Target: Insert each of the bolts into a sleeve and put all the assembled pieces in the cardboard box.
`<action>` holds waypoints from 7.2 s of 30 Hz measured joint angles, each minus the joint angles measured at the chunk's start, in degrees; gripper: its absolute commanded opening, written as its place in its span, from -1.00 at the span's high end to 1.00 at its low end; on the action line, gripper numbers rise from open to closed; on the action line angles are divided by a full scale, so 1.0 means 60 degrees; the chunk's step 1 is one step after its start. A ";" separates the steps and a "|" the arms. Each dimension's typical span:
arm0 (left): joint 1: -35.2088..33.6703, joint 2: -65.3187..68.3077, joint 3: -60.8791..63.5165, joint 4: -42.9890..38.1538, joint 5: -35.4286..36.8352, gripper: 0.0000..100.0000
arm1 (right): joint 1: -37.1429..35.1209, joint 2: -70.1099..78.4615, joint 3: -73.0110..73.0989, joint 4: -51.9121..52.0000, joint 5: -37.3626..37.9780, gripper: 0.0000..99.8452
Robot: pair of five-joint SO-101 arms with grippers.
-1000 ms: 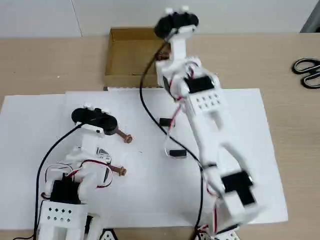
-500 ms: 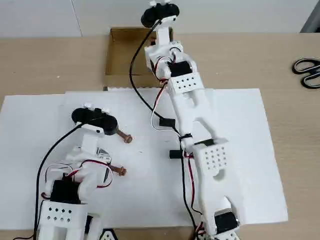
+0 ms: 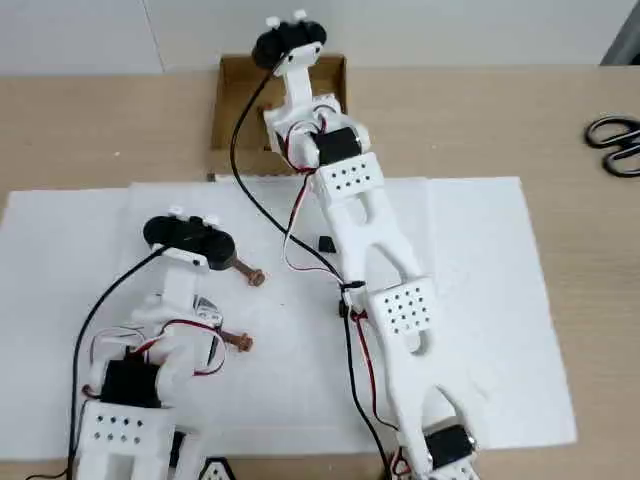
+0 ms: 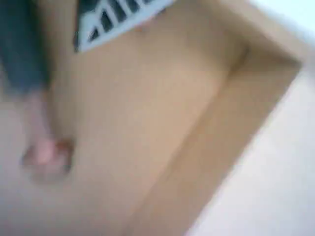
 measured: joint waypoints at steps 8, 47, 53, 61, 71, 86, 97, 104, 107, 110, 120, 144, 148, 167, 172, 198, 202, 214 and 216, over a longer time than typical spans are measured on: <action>0.0000 0.0000 0.0000 0.0000 0.0000 0.99 | 0.0000 0.0000 -0.1934 0.2637 0.0000 0.49; -0.0586 0.0000 0.0000 -0.0161 -0.0044 0.99 | 0.0293 -1.1179 1.1282 0.6315 0.2110 0.76; -0.1670 0.0015 0.0015 -0.0674 -0.0015 0.99 | 0.0293 -1.2571 1.3568 0.6315 0.3941 0.76; -0.1788 0.0015 0.0015 -0.0806 -0.0044 0.99 | 0.0293 -1.2806 1.5722 0.5465 0.5524 0.76; -0.1817 0.0015 0.0322 -0.0806 -0.0044 0.99 | 0.0278 -1.2806 1.6425 0.4249 0.8029 0.76; -0.3311 0.0015 0.0322 -0.1216 0.0000 0.99 | -0.0557 -1.2806 1.7524 0.3282 0.8967 0.57; -0.3487 0.0015 0.0322 -0.1216 -0.0044 0.99 | -0.0630 -1.2806 1.9033 0.1465 0.9260 0.57; -0.3487 0.0015 0.0322 -0.1216 -0.0044 0.99 | -0.0630 -1.2733 1.9912 0.0410 0.9304 0.69; -0.3487 0.0015 0.0322 -0.1216 -0.0044 0.99 | -0.0557 -1.2381 1.9956 0.0029 0.9377 0.72; -0.3487 0.0015 0.0352 -0.1216 -0.0044 0.99 | -0.0454 -1.2059 1.9956 -0.0293 0.9392 0.73; -0.3487 0.0015 0.0352 -0.1216 -0.0044 0.99 | -0.0308 -1.1751 1.9795 -0.0542 0.9421 0.99; -0.3487 0.0015 0.0352 -0.0571 -0.0733 0.98 | 0.0835 -1.1326 1.2029 0.5553 0.2916 0.99; -0.3487 0.0015 -0.0161 -0.0073 -0.1231 0.95 | 0.1788 -1.1326 1.0989 0.6139 0.1978 0.99; -0.2154 0.5802 -0.6125 0.3106 -0.4791 0.84 | 0.6315 -1.3846 1.3070 0.6242 0.1758 0.99; -0.0703 0.5890 -0.6256 0.3956 -0.7326 0.84 | 0.7033 -1.4256 1.3934 0.6242 0.1758 0.99; 0.1070 0.5949 -0.4615 0.3751 -1.1824 0.69 | 0.8410 -1.4549 1.4154 0.6242 0.1758 0.99; 0.1084 0.5949 -0.4571 0.3443 -1.1824 0.69 | 0.8410 -1.4549 1.4154 0.6242 0.1758 0.99; 0.1084 0.5963 -0.3311 0.1758 -1.1824 0.69 | 0.8410 -1.4549 1.4183 0.6242 0.1758 0.99; 0.1084 0.5963 -0.3165 0.1524 -1.1824 0.69 | 0.8410 -1.4549 1.4403 0.6242 0.1758 0.99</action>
